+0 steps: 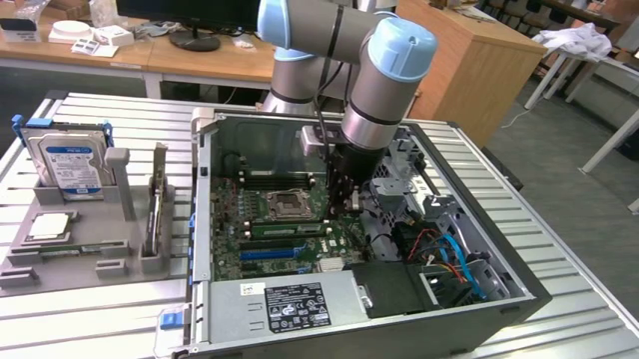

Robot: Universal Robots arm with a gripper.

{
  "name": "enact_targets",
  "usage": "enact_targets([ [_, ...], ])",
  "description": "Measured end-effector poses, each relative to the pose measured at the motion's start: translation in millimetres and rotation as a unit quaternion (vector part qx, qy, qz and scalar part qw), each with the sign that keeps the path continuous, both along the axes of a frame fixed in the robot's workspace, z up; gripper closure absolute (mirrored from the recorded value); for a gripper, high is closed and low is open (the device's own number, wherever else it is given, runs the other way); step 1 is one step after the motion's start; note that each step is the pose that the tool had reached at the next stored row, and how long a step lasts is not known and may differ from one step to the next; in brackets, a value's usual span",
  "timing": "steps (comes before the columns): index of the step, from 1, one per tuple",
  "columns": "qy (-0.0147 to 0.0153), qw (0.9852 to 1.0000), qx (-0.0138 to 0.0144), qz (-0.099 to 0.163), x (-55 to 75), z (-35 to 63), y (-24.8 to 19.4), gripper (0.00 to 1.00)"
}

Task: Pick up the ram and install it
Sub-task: 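Press down the ram until it locks into place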

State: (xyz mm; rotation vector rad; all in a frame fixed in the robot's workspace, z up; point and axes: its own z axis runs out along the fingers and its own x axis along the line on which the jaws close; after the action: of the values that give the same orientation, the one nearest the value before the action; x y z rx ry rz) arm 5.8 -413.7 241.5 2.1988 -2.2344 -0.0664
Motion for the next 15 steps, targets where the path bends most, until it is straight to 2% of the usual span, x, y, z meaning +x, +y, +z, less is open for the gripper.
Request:
enact_targets([
  [15, 0.0, 1.0, 0.0, 0.0, -0.1, -3.8, 0.0, 0.89],
])
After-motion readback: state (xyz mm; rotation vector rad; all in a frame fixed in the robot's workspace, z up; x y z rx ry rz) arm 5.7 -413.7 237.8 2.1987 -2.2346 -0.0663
